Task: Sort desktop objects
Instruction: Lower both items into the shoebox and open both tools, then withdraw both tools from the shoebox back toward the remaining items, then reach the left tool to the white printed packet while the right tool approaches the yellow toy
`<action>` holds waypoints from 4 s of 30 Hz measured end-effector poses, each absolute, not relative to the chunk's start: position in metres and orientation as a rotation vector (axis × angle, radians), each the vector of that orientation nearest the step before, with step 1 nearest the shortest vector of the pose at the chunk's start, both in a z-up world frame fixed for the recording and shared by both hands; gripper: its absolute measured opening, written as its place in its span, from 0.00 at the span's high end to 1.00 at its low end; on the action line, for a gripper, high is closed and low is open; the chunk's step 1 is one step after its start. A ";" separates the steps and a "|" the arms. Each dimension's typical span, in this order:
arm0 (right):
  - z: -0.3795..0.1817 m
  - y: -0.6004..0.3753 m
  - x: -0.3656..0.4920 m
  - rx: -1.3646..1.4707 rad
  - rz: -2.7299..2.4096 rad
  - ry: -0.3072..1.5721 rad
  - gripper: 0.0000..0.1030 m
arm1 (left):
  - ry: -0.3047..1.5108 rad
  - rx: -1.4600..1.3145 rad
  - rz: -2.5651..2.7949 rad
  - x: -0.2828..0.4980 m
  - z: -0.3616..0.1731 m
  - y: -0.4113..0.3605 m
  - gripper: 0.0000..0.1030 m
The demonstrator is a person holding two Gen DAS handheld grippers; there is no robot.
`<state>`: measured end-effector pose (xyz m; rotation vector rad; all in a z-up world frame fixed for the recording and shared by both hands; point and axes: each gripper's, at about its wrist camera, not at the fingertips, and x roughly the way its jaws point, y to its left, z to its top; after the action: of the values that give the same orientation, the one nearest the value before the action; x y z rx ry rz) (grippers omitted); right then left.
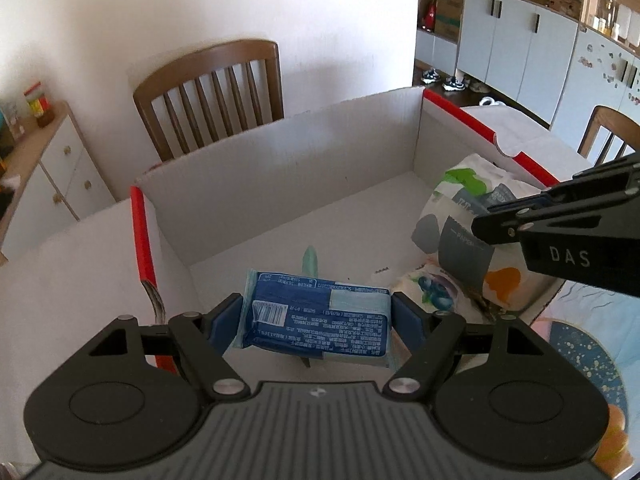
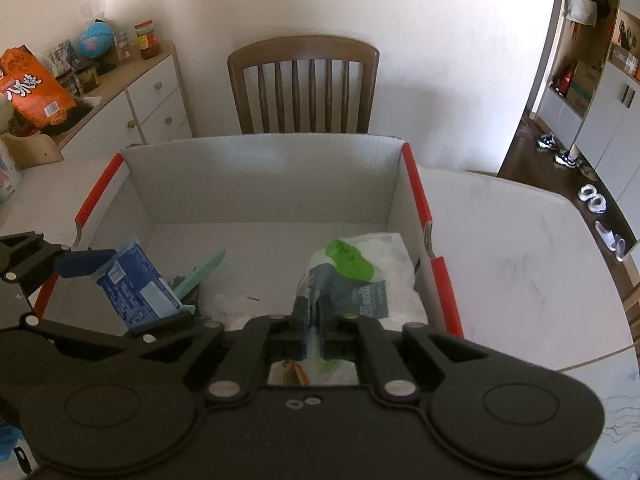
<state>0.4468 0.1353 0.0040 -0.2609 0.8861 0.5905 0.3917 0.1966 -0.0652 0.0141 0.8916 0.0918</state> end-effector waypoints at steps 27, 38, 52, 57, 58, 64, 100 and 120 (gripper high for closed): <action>0.052 0.114 0.426 -0.162 0.622 0.823 0.56 | 0.845 -0.044 0.102 0.369 -0.035 0.188 0.18; 0.068 0.089 0.407 -0.153 0.628 0.799 0.55 | 0.818 -0.045 0.116 0.346 -0.019 0.176 0.18; 0.086 0.048 0.376 -0.156 0.648 0.753 0.37 | 0.771 -0.034 0.115 0.313 -0.001 0.153 0.02; 0.090 0.034 0.364 -0.153 0.646 0.738 0.26 | 0.755 -0.026 0.105 0.302 0.003 0.144 0.00; 0.091 0.032 0.362 -0.151 0.646 0.734 0.24 | 0.754 -0.025 0.106 0.300 0.004 0.142 0.00; 0.094 0.013 0.350 -0.142 0.630 0.724 0.20 | 0.746 -0.023 0.105 0.287 0.007 0.130 0.00; 0.042 -0.029 0.290 -0.185 0.569 0.774 0.22 | 0.745 0.008 0.071 0.203 -0.034 0.103 0.00; -0.012 -0.014 0.284 -0.193 0.546 0.860 0.24 | 0.814 -0.076 0.022 0.202 -0.092 0.115 0.00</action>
<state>0.2840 -0.0145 -0.0115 -0.1934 0.8598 0.5461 0.2018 0.1147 -0.0915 -0.0757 0.8142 0.0218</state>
